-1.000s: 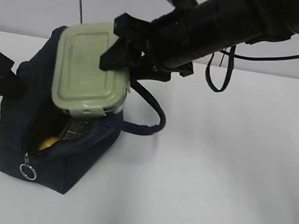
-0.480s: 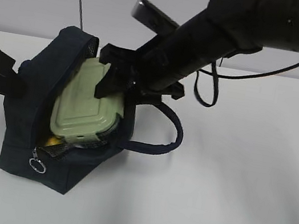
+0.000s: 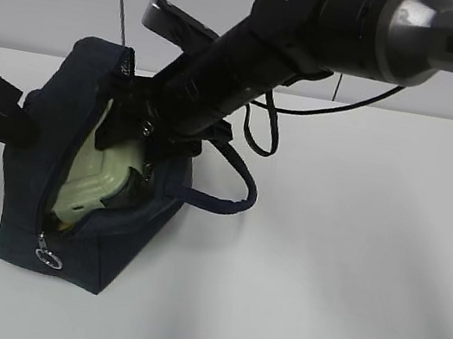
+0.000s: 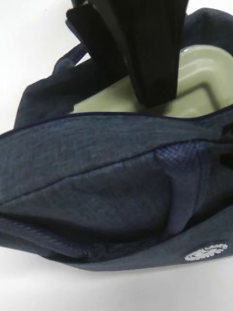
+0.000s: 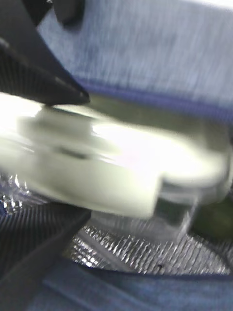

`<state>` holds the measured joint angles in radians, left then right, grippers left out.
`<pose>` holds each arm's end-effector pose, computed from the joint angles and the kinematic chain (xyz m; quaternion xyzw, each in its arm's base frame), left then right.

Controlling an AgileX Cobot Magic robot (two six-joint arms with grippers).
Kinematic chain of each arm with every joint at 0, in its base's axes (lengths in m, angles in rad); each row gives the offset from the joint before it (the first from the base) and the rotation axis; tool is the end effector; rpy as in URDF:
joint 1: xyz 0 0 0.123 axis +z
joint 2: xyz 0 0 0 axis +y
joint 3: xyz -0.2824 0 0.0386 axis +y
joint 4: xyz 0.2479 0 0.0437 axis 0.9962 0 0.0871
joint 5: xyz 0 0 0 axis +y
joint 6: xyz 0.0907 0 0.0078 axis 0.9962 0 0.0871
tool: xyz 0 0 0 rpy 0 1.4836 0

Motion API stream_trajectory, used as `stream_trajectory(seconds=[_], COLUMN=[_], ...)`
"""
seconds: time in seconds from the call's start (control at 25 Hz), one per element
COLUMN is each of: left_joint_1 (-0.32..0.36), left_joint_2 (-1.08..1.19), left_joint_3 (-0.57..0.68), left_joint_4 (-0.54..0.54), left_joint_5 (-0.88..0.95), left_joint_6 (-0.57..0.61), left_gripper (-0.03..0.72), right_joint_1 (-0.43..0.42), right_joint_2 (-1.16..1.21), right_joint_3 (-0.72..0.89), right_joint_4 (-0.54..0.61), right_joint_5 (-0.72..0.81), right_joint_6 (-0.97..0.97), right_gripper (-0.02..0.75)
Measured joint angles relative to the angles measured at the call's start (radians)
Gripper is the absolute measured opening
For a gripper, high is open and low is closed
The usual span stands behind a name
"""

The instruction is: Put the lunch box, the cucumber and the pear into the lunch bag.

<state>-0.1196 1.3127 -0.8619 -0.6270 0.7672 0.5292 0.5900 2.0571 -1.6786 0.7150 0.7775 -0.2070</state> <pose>0.2441 -0.0667 0.2661 0.1348 0.9341 -0.2097 0.2556 0.3596 0.2912 0.2388 -0.1857 0.9064 0.3385 0.1714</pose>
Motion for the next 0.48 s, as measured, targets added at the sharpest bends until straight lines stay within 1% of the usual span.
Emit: stream_trajectory(seconds=[0.08,0.2,0.32,0.4,0.48], left_joint_1=[0.0,0.0,0.0,0.0,0.0], left_joint_2=[0.0,0.0,0.0,0.0,0.0], left_joint_3=[0.0,0.0,0.0,0.0,0.0], left_joint_4=[0.0,0.0,0.0,0.0,0.0], left_joint_5=[0.001,0.001,0.001,0.001,0.001], left_joint_6=[0.0,0.0,0.0,0.0,0.0], left_gripper=[0.003,0.003,0.003,0.003,0.003], right_joint_1=[0.0,0.0,0.0,0.0,0.0], right_joint_2=[0.0,0.0,0.0,0.0,0.0], right_joint_3=[-0.028,-0.084,-0.149,-0.193,-0.236], right_joint_4=[0.0,0.0,-0.037,-0.109,-0.245], right_joint_5=[0.026,0.067,0.098,0.132,0.178], right_joint_6=[-0.023,-0.051,-0.055,-0.027,0.033], right_gripper=[0.496,0.507,0.509,0.509,0.509])
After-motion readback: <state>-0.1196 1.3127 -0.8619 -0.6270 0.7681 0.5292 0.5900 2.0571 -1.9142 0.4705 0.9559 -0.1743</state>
